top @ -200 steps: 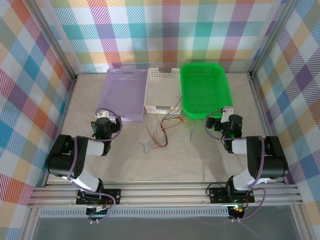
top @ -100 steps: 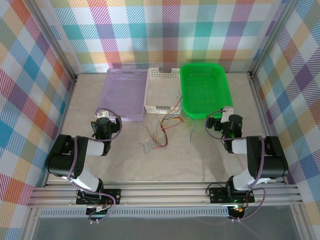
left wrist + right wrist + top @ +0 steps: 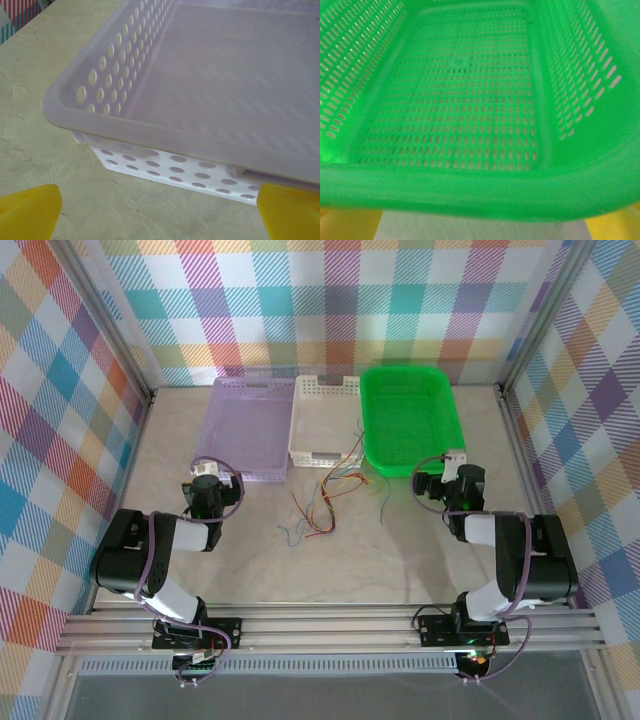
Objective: Untangle the cables
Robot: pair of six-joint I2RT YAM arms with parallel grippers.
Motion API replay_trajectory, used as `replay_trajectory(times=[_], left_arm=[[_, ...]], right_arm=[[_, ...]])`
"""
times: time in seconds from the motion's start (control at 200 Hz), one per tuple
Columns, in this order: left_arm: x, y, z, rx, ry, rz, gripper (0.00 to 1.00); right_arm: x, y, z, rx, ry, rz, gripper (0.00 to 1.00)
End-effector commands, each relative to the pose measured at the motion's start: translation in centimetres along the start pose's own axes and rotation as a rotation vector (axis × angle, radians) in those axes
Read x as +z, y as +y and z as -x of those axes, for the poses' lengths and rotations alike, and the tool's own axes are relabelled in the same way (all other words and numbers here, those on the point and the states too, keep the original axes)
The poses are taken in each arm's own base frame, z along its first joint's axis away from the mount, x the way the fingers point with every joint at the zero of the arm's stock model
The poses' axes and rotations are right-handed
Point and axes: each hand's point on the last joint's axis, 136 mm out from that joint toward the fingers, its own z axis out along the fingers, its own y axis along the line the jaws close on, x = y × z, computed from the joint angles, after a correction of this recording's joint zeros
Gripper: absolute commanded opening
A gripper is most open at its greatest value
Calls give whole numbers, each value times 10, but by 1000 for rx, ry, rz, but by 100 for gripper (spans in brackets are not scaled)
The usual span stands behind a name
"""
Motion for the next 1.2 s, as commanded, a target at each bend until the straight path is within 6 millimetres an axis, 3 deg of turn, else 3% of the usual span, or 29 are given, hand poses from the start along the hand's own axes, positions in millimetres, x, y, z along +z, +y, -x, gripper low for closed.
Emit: replay_trajectory(times=[0.0, 0.11, 0.27, 0.555, 0.68, 0.81, 0.95, 1.05, 1.195], left_arm=[[-2, -1, 12, -7, -42, -13, 100], [-1, -1, 12, -8, -42, -12, 100], [-1, -1, 12, -8, -42, -14, 100], [-1, 0, 12, -8, -42, -11, 100], [-1, -1, 12, -8, -42, -13, 100], [-1, 0, 12, -8, -42, -12, 100], [-1, 0, 12, -9, -41, -12, 100], [-1, 0, 12, -9, -42, -13, 100], [-1, -1, 12, -8, -42, -13, 100]], right_arm=[[-9, 0, 28, 25, 20, -8, 100], [-21, 0, 30, 77, 19, -37, 100], [-46, 8, 57, 62, -63, -90, 100], [-75, 53, 97, 106, -116, 88, 100], [-92, 64, 119, 300, -120, 152, 100], [-101, 59, 94, 607, 6, 116, 100], [-118, 78, 93, 550, -18, 241, 100], [-129, 79, 79, 554, -21, 244, 100], [-130, 98, 64, 509, 62, 300, 100]])
